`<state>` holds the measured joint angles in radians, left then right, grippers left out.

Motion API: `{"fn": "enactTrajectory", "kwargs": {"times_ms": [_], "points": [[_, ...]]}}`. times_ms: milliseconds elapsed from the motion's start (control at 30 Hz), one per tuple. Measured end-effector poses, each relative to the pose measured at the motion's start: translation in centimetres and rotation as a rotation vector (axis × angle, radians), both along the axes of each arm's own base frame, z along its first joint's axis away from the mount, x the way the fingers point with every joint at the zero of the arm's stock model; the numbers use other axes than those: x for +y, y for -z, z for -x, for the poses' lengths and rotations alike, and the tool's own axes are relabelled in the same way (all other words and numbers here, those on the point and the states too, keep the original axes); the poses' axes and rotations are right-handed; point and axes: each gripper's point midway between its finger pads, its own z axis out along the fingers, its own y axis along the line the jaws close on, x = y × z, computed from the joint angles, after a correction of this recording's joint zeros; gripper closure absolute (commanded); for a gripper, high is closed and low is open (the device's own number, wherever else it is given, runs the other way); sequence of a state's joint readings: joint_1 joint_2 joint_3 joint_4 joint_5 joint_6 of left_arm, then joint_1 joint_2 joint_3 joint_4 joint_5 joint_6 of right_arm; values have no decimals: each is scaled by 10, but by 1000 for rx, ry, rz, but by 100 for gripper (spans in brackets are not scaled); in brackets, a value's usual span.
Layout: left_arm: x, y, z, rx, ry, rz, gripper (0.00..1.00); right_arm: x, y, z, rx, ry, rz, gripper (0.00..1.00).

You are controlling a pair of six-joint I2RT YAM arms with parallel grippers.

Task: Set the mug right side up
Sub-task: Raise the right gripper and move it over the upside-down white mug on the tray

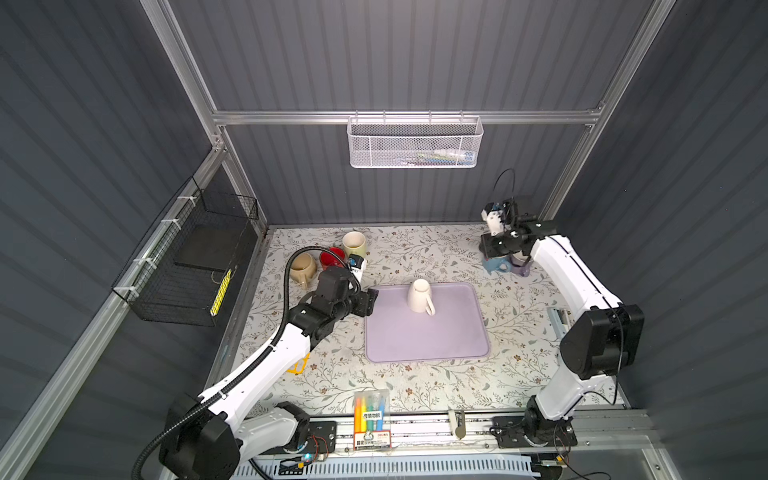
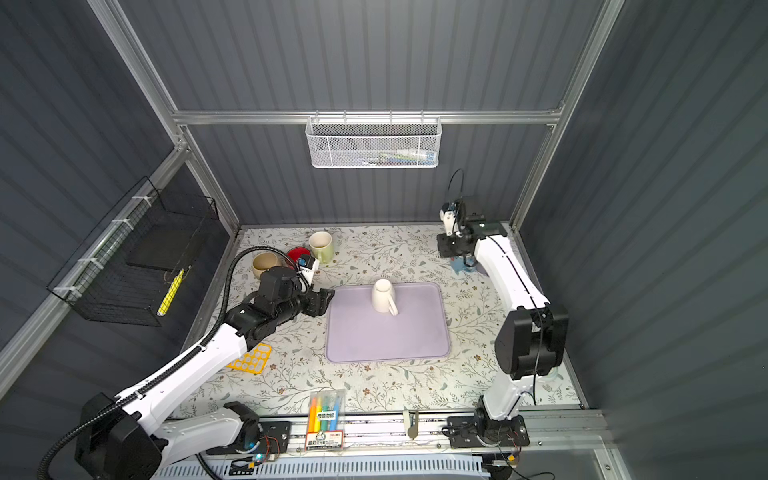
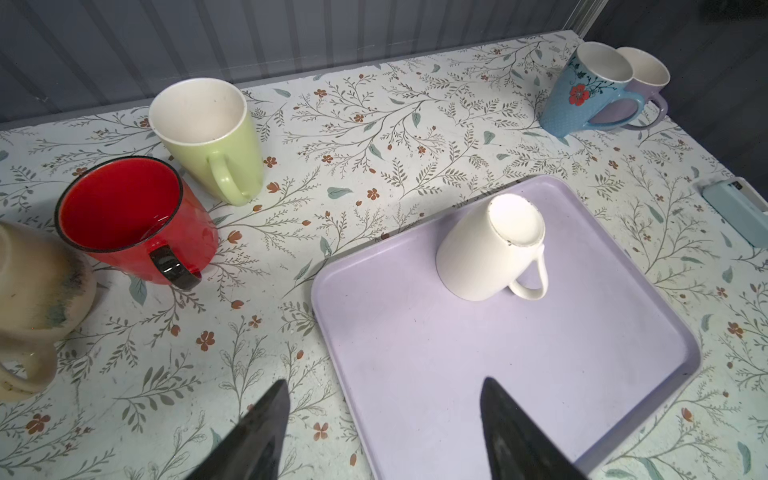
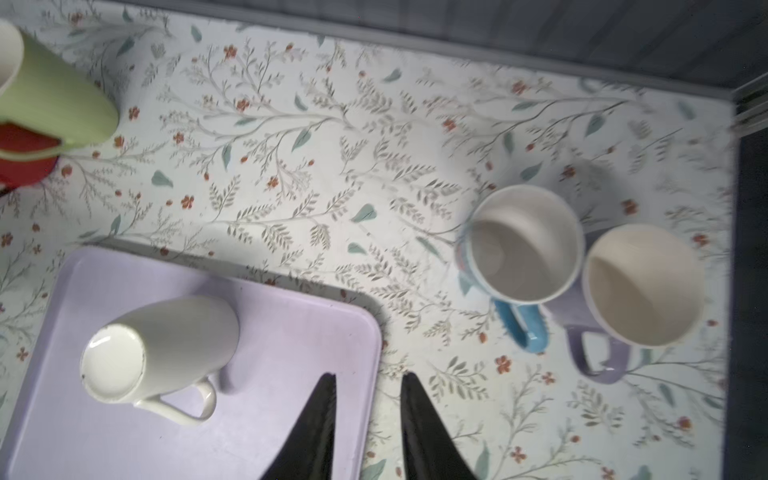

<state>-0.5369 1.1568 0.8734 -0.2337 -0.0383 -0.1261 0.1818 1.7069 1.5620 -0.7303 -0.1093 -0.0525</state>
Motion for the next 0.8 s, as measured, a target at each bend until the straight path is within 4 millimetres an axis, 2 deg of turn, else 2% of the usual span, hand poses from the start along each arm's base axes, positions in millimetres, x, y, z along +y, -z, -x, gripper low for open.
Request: {"fn": "enactTrajectory", "kwargs": {"times_ms": [100, 200, 367, 567, 800], "points": [[1, -2, -2, -9, -15, 6, 27, 22, 37, 34, 84, -54, -5, 70], [0, -2, -5, -10, -23, 12, 27, 39, 61, 61, 142, -86, -19, 71], [-5, 5, -13, 8, -32, 20, 27, 62, 93, 88, 197, -104, -53, 71], [-7, 13, -16, 34, -40, 25, 28, 95, 120, 91, 219, -142, -64, 71], [-8, 9, -17, 29, -45, 35, 28, 108, 144, 87, 249, -119, -49, 72]]}}
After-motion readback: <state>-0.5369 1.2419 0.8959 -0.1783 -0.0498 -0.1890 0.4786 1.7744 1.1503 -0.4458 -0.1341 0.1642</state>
